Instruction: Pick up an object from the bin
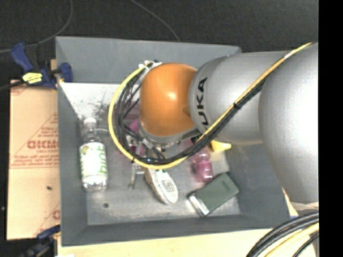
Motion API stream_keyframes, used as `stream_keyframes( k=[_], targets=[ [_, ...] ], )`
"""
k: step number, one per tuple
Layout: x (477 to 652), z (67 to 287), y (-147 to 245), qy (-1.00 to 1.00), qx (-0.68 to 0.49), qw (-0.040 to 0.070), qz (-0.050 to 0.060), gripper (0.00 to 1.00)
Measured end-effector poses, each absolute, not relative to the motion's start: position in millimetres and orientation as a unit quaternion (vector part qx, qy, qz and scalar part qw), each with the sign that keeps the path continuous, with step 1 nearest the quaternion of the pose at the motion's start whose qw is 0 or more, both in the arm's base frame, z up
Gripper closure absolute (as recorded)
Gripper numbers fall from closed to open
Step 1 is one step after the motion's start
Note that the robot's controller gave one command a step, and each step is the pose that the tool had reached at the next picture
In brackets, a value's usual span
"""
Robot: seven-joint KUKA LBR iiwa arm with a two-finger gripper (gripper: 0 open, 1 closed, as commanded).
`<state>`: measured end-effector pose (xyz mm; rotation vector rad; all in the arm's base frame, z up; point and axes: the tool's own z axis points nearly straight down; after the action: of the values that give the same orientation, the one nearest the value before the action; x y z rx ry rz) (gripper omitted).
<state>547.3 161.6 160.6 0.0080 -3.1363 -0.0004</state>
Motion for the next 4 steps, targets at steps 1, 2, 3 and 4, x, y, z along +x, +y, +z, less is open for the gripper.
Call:
stream_keyframes(
  k=[1, 2, 3, 4],
  targets=[
    [549.4, 166, 161, -1.0, 0.0, -0.001, -0.001, 0.0],
    [564.0, 131, 133, -0.999, -0.038, 0.001, -0.001, 0.0],
    [581.2, 117, 122, -0.99, -0.142, -0.006, -0.004, 0.0],
    [604.3, 101, 125, -1.0, -0.005, -0.016, -0.004, 0.0]
  ],
)
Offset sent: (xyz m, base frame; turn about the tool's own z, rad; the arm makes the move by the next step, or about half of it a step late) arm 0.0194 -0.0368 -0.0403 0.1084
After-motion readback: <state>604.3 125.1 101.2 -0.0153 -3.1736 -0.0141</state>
